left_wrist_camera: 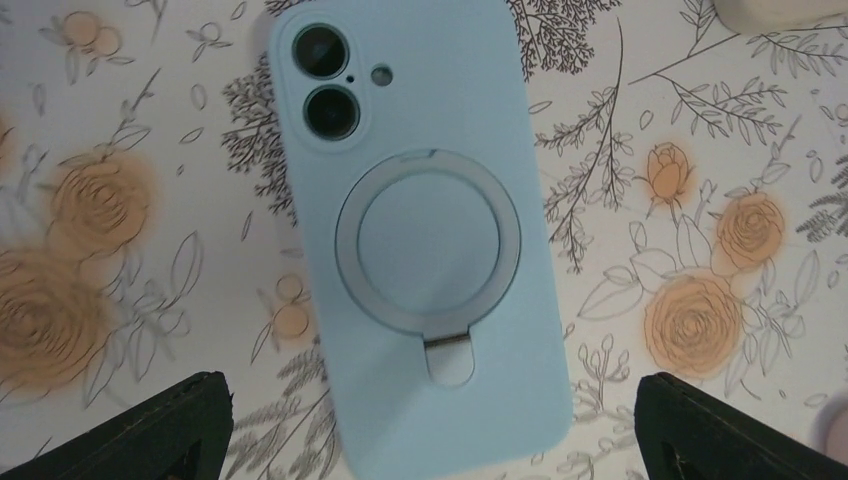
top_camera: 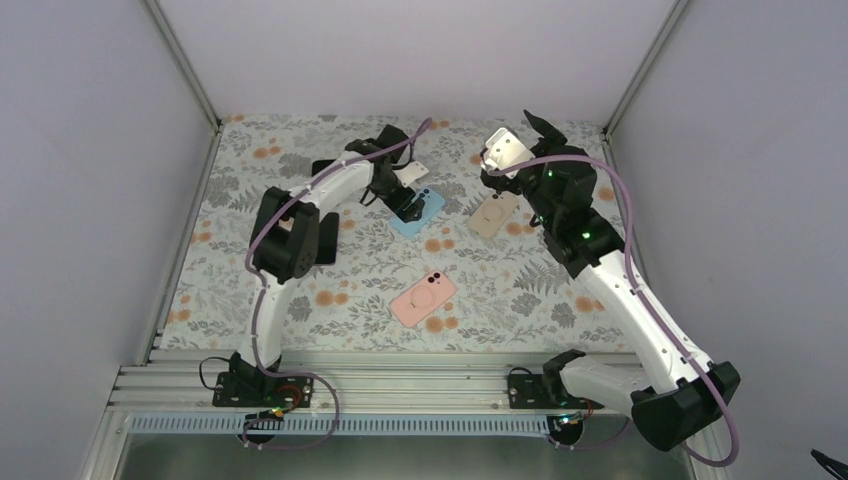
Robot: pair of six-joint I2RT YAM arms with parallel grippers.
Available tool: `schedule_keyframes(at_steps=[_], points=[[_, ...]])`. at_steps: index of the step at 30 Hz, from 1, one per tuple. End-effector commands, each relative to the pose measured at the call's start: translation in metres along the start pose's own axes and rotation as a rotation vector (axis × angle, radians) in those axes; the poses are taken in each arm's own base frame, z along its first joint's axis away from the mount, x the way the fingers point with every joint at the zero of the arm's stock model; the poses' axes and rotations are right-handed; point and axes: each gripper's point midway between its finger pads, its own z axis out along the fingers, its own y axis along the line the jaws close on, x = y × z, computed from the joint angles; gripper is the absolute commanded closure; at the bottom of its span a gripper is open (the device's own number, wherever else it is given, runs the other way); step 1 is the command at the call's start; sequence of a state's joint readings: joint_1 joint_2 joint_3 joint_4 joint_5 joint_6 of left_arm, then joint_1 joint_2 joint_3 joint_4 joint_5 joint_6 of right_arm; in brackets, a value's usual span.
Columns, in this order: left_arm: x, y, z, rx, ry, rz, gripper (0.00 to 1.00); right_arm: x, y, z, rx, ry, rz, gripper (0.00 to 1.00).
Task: Take the phone out of the phone case
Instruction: Pick up the phone at the center of the board.
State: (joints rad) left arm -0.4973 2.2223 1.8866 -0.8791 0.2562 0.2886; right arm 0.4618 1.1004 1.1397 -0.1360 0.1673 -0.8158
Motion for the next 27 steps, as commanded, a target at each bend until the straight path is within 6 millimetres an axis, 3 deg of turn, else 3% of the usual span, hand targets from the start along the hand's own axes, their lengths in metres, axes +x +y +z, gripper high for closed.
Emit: schedule_keyframes(at_steps=[1,19,24,27], points=[[-0.004,-0.003,0.012,-0.016,0.045,0.019,0.00,-0.009,-0.009,-0.008,-0.013,-0.036,0.071,0.01],[0.012,-0.004,0.067,-0.093,0.181,0.019,0.01,-0.006,-0.007,-0.004,-0.019,-0.025,0.079,0.01],[0.020,-0.007,0.076,-0.083,0.211,0.008,0.07,-0.005,-0.002,-0.002,-0.036,-0.023,0.095,0.01],[0.026,-0.010,0.080,-0.061,0.228,-0.001,0.16,-0.003,0.001,-0.001,-0.049,-0.019,0.108,0.01]])
